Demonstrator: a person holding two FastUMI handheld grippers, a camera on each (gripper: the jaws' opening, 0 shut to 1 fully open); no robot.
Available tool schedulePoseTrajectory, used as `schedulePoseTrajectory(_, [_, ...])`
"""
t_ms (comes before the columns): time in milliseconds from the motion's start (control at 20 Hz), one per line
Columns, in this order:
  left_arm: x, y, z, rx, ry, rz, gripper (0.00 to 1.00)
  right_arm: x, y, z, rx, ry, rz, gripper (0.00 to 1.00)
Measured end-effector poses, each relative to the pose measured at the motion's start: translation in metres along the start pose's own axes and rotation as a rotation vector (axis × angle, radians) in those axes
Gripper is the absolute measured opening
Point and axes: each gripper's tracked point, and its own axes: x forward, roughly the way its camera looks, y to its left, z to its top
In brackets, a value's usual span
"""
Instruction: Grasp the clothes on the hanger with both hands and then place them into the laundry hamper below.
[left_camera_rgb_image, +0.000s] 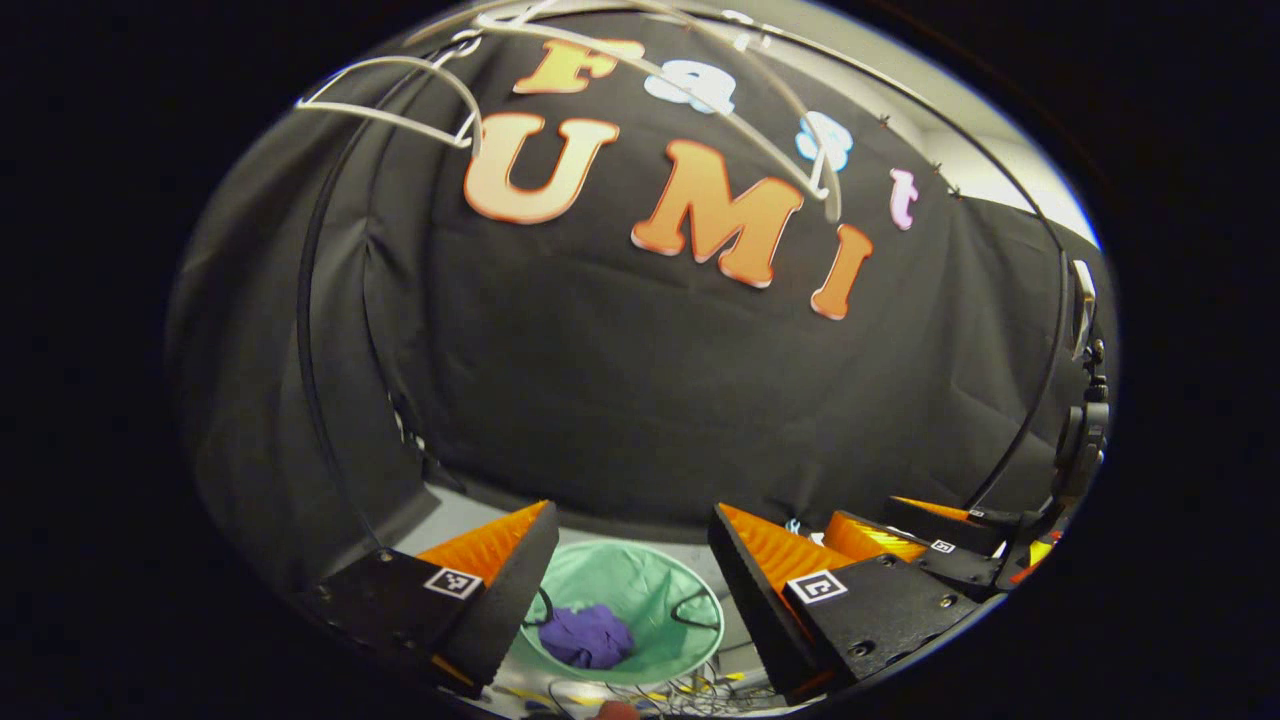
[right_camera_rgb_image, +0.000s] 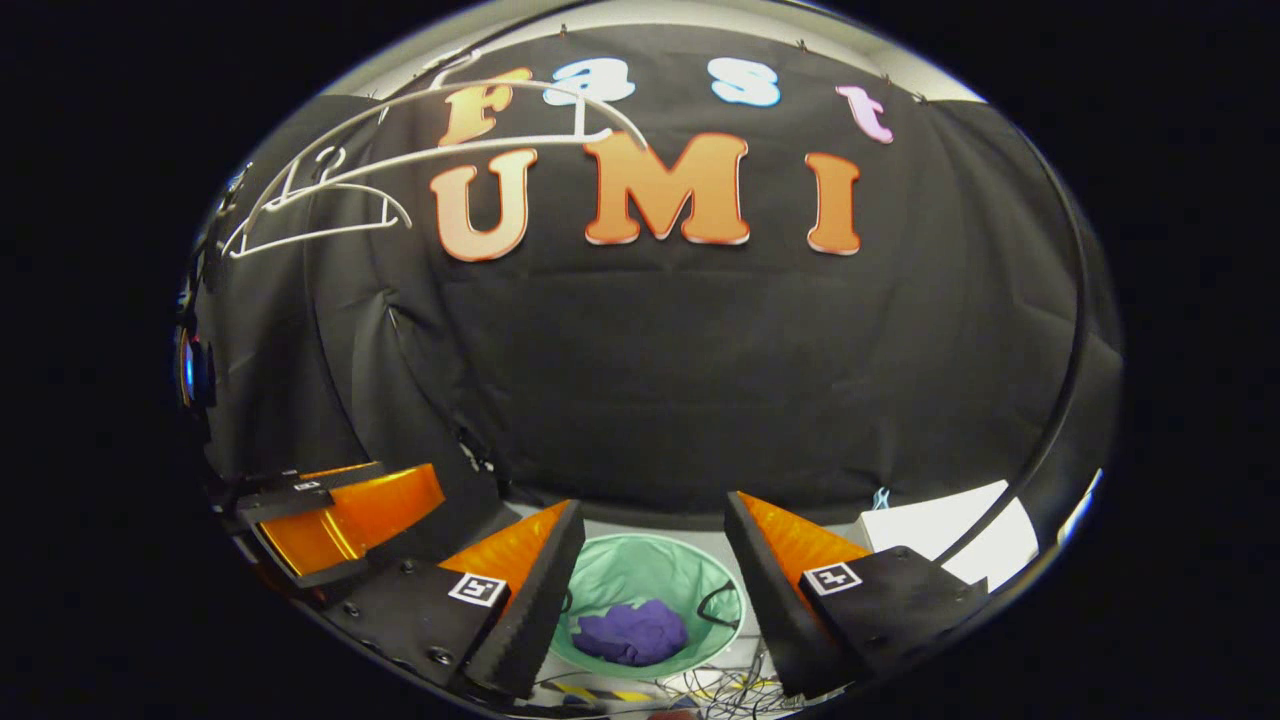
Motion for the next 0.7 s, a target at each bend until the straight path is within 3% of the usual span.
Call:
schedulePoseTrajectory(250, [-0.042,0.004,0.059,0.035,-0.138,0.017,0.95,-0.047,0.01,0.064,0.046,-0.156,0.0,0.91])
schedulePoseTrajectory(300, [-0.053,0.0,0.068,0.024,-0.17,0.027,0.96,-0.061,0.005,0.07,0.042,-0.181,-0.002,0.83])
schedulePoseTrajectory(350, [-0.066,0.001,0.074,0.016,-0.196,0.041,0.99,-0.079,-0.003,0.076,0.031,-0.201,-0.002,0.82])
schedulePoseTrajectory(400, [-0.077,0.002,0.077,0.014,-0.216,0.06,0.92,-0.093,-0.008,0.08,0.016,-0.217,-0.001,0.82])
schedulePoseTrajectory(450, [-0.087,0.003,0.08,0.02,-0.236,0.081,0.95,-0.11,-0.014,0.082,0.001,-0.23,0.001,0.82])
schedulePoseTrajectory(500, [-0.102,0.001,0.081,0.031,-0.253,0.105,0.91,-0.128,-0.018,0.083,-0.009,-0.242,0.009,0.82])
schedulePoseTrajectory(600, [-0.119,-0.008,0.084,0.057,-0.286,0.147,0.91,-0.161,-0.031,0.078,-0.007,-0.257,0.024,0.82])
schedulePoseTrajectory(650, [-0.131,-0.018,0.08,0.077,-0.29,0.156,0.99,-0.176,-0.035,0.071,-0.001,-0.263,0.036,0.82])
schedulePoseTrajectory(700, [-0.142,-0.031,0.076,0.097,-0.3,0.159,0.91,-0.191,-0.042,0.068,0.007,-0.273,0.039,0.83])
